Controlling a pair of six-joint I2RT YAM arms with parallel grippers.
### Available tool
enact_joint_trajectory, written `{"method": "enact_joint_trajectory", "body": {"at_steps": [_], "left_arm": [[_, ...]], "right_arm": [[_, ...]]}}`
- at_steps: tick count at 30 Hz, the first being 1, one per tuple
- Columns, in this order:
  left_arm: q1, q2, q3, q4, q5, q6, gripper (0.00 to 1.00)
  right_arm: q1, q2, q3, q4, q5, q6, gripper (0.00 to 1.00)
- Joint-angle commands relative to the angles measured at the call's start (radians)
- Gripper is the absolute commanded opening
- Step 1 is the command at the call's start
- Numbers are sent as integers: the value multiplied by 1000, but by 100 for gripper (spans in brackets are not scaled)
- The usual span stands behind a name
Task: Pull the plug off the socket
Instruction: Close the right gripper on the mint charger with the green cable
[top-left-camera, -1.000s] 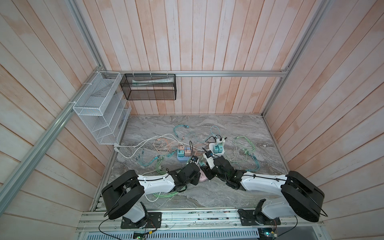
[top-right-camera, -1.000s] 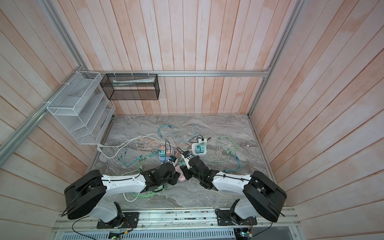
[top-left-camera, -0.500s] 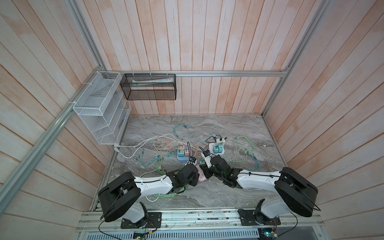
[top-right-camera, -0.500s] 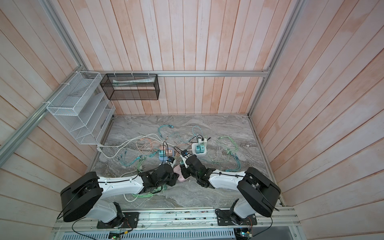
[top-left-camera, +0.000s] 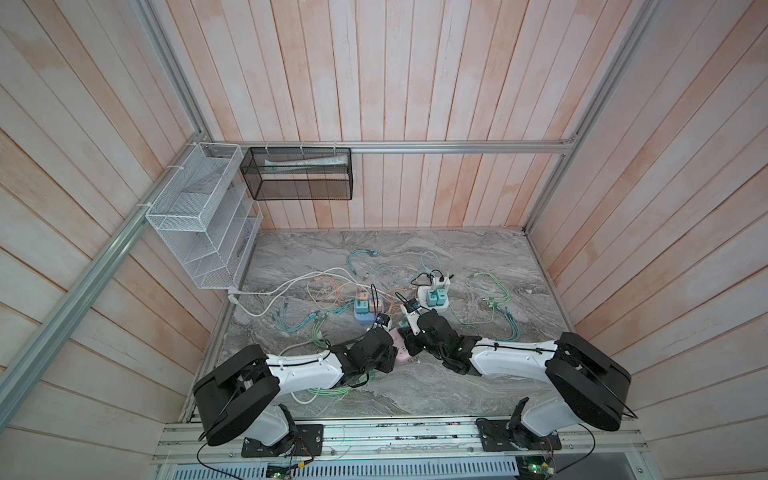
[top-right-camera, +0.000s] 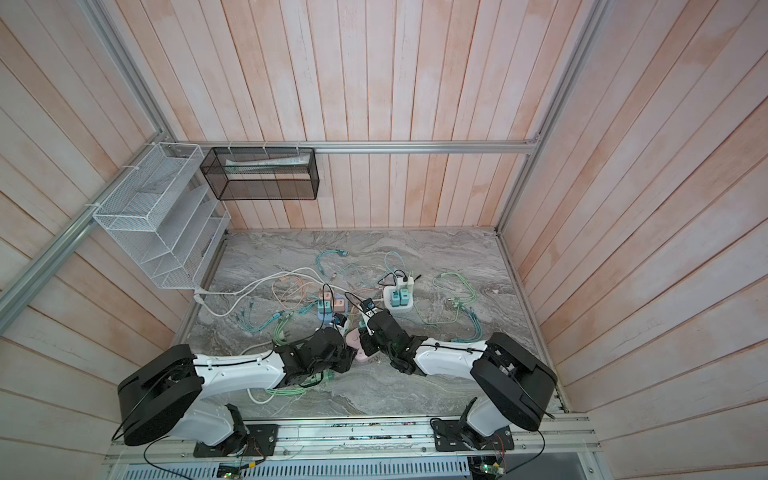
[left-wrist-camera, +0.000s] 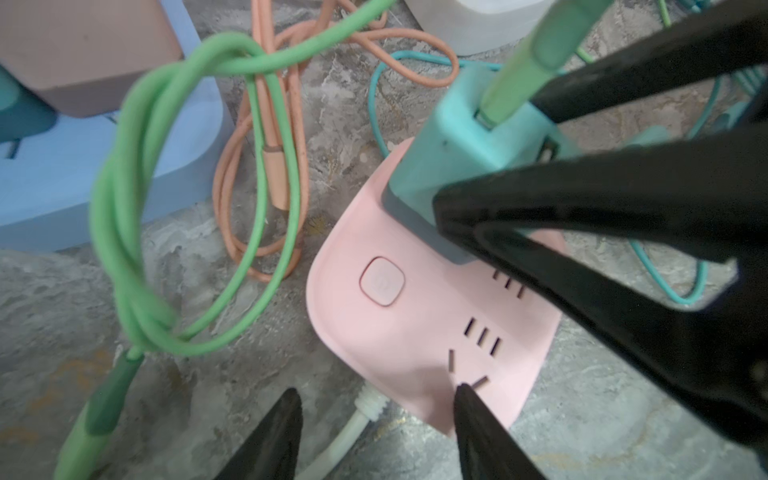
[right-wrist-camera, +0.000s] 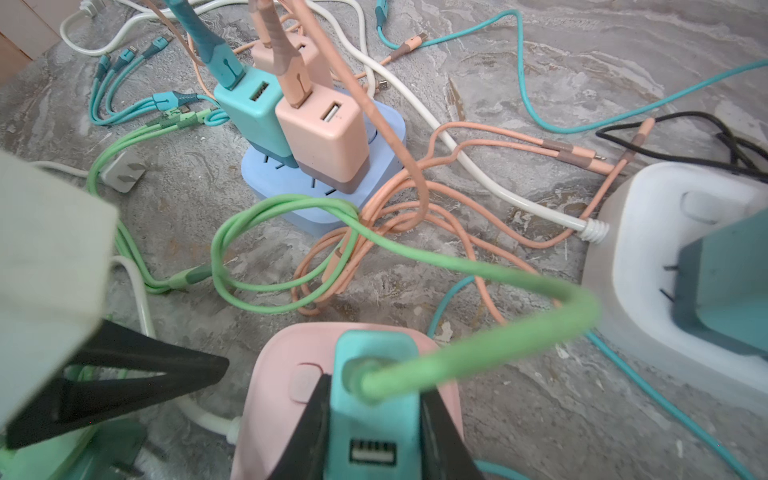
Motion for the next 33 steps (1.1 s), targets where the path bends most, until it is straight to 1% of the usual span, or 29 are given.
{"method": "enact_joint_trajectory", "body": {"at_steps": [1, 8, 13, 17, 22, 30, 33], "left_arm": [[32, 37, 5, 0, 55, -1, 60], [57, 65, 8, 13, 109, -8, 60], [64, 101, 27, -7, 125, -7, 60], [71, 122, 27, -7, 141, -14, 58], [80, 124, -4, 22, 169, -28, 55], [93, 134, -15, 17, 185, -32, 51], [94, 141, -15, 17, 189, -32, 50]], "right_arm": [[13, 22, 23, -72, 45, 32, 18], [44, 38, 56, -109, 103, 51, 18], [73, 73, 96, -145, 139, 59, 17], [89, 98, 128, -172, 163, 78, 10], [97, 109, 144, -181, 170, 93, 6], [98, 89, 149, -172, 167, 135, 0], [96, 80, 168, -179, 160, 147, 0]]}}
